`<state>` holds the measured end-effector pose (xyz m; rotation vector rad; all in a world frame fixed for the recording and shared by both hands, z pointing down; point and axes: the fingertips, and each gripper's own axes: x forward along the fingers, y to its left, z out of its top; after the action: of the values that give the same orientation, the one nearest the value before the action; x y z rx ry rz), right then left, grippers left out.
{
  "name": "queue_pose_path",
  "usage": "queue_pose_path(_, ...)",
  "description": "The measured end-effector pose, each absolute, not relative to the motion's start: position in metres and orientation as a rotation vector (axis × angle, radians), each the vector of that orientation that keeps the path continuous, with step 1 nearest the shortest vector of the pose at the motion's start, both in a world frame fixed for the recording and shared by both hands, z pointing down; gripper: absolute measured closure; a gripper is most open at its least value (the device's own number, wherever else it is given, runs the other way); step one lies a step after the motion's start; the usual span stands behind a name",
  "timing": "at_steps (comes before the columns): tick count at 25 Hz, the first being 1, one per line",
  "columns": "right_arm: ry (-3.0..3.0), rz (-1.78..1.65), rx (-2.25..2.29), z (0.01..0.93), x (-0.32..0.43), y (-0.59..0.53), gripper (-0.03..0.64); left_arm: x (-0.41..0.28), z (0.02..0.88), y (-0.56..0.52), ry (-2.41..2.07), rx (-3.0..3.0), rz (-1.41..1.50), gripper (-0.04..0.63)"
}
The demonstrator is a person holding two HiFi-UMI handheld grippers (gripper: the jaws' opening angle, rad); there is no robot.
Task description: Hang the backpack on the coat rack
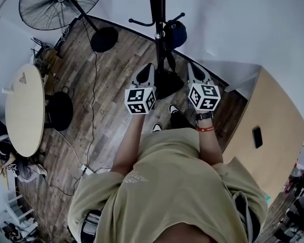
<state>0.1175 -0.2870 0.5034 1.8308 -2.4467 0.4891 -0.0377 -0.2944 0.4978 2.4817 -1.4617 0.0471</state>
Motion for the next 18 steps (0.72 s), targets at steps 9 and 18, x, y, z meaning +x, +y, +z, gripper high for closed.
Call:
queue_pose_path(9, -2.458, 0.488, 1.829, 0.502, 0.120, -0.290, 0.601, -0.031, 0.497, -0.294, -1.430, 2.495, 0.041, 0.571)
queue_pose_path(18, -2.490, 0.488, 1.763, 0.500, 0.117, -0.290, 0.601, -0.025, 0.501, -0.298, -1.397, 2.504, 0.050, 0.571)
